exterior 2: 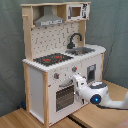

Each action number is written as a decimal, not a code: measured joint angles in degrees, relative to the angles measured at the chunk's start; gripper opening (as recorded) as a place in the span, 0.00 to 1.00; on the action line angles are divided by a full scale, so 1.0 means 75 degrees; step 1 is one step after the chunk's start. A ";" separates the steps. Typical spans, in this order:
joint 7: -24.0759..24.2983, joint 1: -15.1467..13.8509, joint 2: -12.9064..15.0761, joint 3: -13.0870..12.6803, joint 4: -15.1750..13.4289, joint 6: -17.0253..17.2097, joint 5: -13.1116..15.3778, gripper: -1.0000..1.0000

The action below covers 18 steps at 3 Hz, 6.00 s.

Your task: Play with the kitchen

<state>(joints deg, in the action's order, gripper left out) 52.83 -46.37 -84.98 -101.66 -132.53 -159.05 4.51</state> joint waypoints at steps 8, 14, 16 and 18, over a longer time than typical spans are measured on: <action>-0.4157 0.3105 -0.0006 0.1439 -0.0055 0.2650 0.0392 1.00; -0.9771 0.3960 -0.0007 0.1985 0.0049 0.3079 0.0584 1.00; -1.1301 0.4352 -0.0007 0.2011 0.0173 0.3422 0.0677 1.00; -1.2877 0.4590 -0.0007 0.1936 0.0435 0.3740 0.0682 1.00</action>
<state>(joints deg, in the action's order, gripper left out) -43.75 -11.94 -85.04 -87.14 -129.27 -131.00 9.63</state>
